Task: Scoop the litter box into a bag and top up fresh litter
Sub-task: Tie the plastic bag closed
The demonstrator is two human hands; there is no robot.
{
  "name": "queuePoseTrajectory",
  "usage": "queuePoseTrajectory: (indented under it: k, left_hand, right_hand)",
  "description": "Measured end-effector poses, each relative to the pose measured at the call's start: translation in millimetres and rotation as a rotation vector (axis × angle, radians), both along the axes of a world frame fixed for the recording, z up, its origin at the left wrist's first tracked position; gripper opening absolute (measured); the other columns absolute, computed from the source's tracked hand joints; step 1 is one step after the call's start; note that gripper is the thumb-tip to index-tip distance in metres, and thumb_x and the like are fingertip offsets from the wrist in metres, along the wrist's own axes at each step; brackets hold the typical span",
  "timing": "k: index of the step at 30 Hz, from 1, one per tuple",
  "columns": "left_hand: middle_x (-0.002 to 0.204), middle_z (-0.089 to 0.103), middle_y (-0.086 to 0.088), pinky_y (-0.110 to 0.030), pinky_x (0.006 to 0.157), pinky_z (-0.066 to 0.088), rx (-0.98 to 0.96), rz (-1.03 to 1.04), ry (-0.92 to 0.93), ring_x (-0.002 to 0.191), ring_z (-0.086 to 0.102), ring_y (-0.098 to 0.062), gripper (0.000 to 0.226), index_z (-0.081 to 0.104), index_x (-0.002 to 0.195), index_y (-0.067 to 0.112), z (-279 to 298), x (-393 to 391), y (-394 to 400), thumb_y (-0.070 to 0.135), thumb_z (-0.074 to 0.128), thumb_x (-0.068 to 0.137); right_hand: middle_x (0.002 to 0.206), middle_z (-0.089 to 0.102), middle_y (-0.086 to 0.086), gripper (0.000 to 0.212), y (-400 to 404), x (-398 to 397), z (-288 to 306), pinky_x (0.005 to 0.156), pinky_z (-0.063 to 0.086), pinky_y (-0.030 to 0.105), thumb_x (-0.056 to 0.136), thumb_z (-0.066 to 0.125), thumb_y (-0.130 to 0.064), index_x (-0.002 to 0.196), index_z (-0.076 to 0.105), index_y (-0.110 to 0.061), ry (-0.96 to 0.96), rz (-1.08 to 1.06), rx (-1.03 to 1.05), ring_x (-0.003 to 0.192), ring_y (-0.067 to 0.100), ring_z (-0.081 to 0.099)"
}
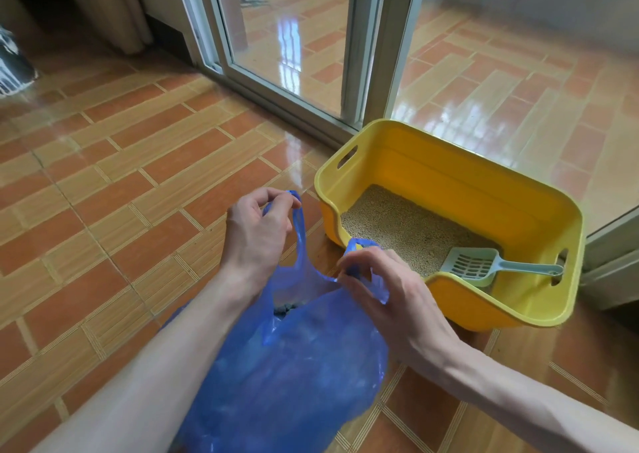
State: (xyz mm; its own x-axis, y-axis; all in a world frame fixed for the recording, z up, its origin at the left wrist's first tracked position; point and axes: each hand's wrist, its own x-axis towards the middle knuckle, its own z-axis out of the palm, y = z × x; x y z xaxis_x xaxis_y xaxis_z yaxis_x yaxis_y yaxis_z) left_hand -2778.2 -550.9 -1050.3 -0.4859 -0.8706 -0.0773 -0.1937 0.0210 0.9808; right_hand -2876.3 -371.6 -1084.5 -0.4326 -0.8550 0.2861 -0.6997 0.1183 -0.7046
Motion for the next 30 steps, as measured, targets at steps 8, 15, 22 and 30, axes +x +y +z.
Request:
queuePoseTrajectory:
  k: [8,15,22,30]
  left_hand:
    - [0.048,0.039,0.014,-0.027,0.051,0.027,-0.149,0.011,-0.008,0.045,0.031,-0.01,0.028,0.062,0.074,0.003,18,10,-13,0.024,0.066,0.092]
    - [0.056,0.029,-0.001,-0.025,0.046,0.019,-0.123,-0.047,-0.141,0.049,0.022,-0.017,0.033,0.05,0.07,0.0,58,27,-19,0.016,0.071,0.089]
    - [0.049,0.031,-0.004,-0.026,0.045,0.028,-0.019,-0.312,-0.362,0.04,0.033,-0.019,0.04,0.041,0.062,0.013,105,59,-17,0.019,0.061,0.096]
    - [0.055,0.024,0.001,-0.027,0.048,0.027,0.04,-0.259,-0.13,0.05,0.025,-0.02,0.049,0.035,0.059,0.019,119,72,-3,0.023,0.058,0.102]
  right_hand:
    - [0.1,0.079,-0.006,0.024,5,-11,64,0.087,0.056,0.027,0.09,0.075,-0.011,0.112,0.073,-0.019,-0.601,-0.098,-0.092,0.098,0.009,0.073]
    - [0.071,0.057,0.001,0.047,13,-34,88,0.06,0.048,0.022,0.06,0.094,-0.03,0.103,0.08,-0.016,-1.126,-0.157,0.115,0.06,0.009,0.051]
    - [0.077,0.074,0.005,0.013,35,-41,130,0.045,0.038,0.017,0.095,0.06,-0.027,0.094,0.073,-0.028,-0.53,0.068,0.241,0.047,0.011,0.046]
    - [0.078,0.062,0.009,0.029,40,-44,153,0.058,0.042,0.013,0.087,0.063,-0.03,0.112,0.076,-0.023,-0.625,0.119,0.145,0.065,0.01,0.055]
